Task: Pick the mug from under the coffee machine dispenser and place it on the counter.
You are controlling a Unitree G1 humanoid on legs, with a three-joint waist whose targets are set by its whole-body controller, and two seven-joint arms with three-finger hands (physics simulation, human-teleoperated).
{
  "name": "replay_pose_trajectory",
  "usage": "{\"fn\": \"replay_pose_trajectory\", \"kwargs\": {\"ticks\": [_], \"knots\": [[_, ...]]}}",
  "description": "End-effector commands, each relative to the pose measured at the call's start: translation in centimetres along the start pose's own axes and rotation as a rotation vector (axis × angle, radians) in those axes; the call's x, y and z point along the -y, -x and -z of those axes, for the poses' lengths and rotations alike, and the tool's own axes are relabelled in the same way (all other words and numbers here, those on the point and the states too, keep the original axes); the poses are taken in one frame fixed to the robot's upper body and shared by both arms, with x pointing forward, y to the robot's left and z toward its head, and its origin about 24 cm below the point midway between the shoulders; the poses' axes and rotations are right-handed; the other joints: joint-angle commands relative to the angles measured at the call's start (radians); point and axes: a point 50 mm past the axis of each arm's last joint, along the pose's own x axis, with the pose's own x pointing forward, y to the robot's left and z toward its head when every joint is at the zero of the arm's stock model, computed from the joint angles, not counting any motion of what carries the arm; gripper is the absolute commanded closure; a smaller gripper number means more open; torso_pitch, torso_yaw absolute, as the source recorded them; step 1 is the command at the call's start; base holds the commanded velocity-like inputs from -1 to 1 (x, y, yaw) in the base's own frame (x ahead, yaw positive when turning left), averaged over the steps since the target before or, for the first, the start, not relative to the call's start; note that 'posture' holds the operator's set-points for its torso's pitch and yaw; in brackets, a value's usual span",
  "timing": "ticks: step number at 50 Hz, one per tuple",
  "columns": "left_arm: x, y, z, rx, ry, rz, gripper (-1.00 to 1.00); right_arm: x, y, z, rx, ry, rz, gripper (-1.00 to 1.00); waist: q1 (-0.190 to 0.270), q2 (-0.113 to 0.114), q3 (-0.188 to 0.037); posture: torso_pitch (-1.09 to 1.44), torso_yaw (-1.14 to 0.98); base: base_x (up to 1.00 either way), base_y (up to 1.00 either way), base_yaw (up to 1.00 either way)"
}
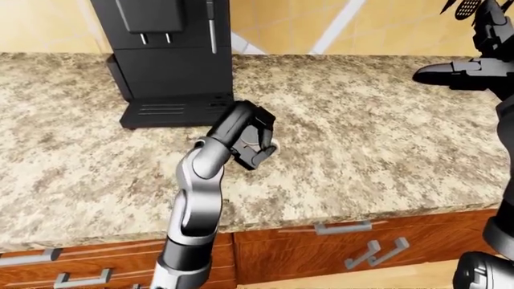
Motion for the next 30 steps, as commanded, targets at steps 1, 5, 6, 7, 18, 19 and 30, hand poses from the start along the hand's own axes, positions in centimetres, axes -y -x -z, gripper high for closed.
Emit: {"fn": "replay_pose_trajectory", "kwargs": {"ticks": [1,5,6,7,18,19,30], "knots": [[-1.0,0.5,-2.5,0.099,-0.031,-0.041,1.00,0.3,0.0,-1.8,0.084,0.009,0.012,-1.00,0.000,-0.005,-0.029,0.00,0.00,0.00,0.00,0.00],[-0.8,0.5,-2.4,0.103,-0.054,-0.036,1.00,0.3,0.1,-1.8,0.085,0.008,0.011,-1.00,0.001,-0.007,-0.025,0.00,0.00,0.00,0.00,0.00],[-0.8,0.6,-2.4,0.103,-0.057,-0.035,1.00,0.3,0.1,-1.9,0.085,0.008,0.011,-1.00,0.001,-0.007,-0.025,0.00,0.00,0.00,0.00,0.00],[-0.7,0.6,-2.4,0.104,-0.061,-0.033,1.00,0.3,0.1,-1.8,0.084,0.009,0.011,-1.00,0.001,-0.007,-0.025,0.00,0.00,0.00,0.00,0.00],[-0.2,0.6,-1.4,0.091,-0.086,-0.031,1.00,0.3,0.1,-1.8,0.083,0.006,0.009,-1.00,0.001,-0.009,-0.025,0.00,0.00,0.00,0.00,0.00],[-0.2,0.6,-1.3,0.090,-0.085,-0.031,1.00,0.3,0.1,-1.8,0.083,0.006,0.008,-1.00,0.001,-0.009,-0.026,0.00,0.00,0.00,0.00,0.00],[0.2,0.6,-0.6,0.070,-0.071,-0.014,0.39,0.4,0.1,-1.9,0.084,0.005,0.008,-1.00,-0.001,-0.007,-0.029,0.00,0.00,0.00,0.00,0.00]]}}
